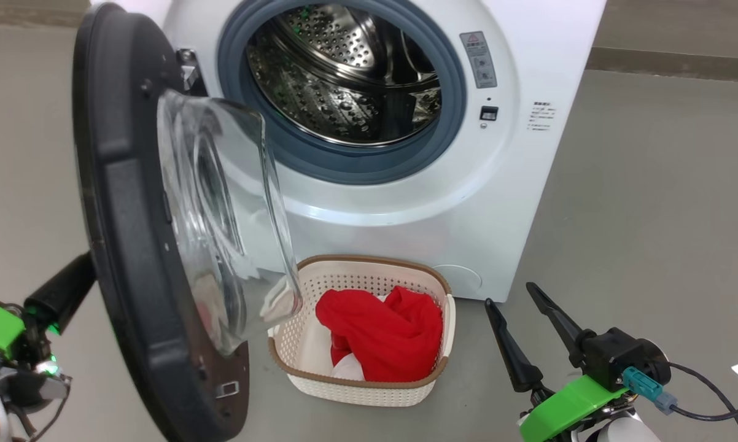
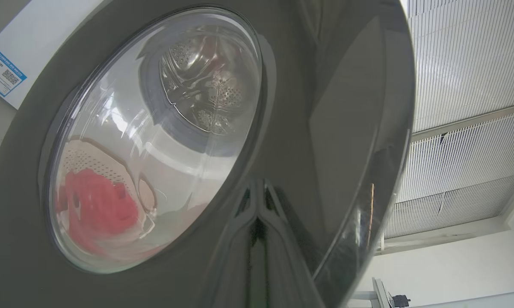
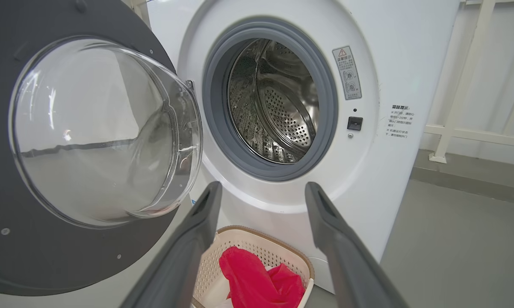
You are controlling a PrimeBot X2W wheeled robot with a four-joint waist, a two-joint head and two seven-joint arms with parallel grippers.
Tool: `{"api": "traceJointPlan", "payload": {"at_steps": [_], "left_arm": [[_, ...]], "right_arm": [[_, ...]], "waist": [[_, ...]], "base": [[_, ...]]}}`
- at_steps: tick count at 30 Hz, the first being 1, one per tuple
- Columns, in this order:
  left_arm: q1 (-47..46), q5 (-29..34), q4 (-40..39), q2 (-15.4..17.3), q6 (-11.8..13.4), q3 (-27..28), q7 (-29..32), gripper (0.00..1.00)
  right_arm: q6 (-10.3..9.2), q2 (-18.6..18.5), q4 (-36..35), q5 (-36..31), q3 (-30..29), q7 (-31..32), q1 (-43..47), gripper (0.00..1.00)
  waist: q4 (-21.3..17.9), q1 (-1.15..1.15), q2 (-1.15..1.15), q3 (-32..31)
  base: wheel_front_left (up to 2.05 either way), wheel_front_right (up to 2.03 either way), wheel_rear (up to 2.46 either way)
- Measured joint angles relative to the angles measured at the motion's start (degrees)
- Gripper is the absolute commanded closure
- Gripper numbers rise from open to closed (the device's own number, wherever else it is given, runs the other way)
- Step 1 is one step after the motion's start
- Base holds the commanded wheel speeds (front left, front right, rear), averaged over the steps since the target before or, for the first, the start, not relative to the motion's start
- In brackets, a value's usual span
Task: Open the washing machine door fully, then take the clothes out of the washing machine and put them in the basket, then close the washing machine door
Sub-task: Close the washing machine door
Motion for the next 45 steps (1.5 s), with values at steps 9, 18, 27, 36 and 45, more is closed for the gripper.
{"api": "traceJointPlan", "payload": {"at_steps": [9,18,27,36,45], "left_arm": [[3.2,-3.9,-2.4,-0.6,0.5,-2.6,-1.7,1.00],[5.4,-9.8,-4.2,-0.7,1.4,-8.3,-6.2,1.00],[6.4,-12.3,-5.2,-0.7,1.4,-11.3,-9.2,1.00],[6.5,-13.9,-6.0,-0.8,1.4,-12.0,-11.1,1.00],[8.7,-9.0,-6.7,-0.6,-3.6,-10.6,-18.4,0.00]], "right_arm": [[0.00,0.0,0.0,0.6,0.4,0.0,0.0,0.00],[0.00,0.0,0.1,0.6,0.5,0.0,0.0,0.00],[0.00,0.0,0.1,0.6,0.4,0.0,0.0,0.00],[0.00,0.0,0.1,0.6,0.1,0.0,0.0,0.00],[0.00,0.0,0.1,0.6,-0.2,0.0,0.0,0.00]], "waist": [[-2.3,0.00,0.00,-0.5],[-4.6,0.00,0.00,-0.5],[-6.5,0.00,0.00,0.0],[-7.1,0.00,0.00,0.7],[-6.6,0.00,0.00,0.5]], "base": [[0.00,0.00,0.00],[0.00,0.00,0.00],[0.00,0.00,0.00],[0.00,0.00,0.00],[0.00,0.00,0.00]]}}
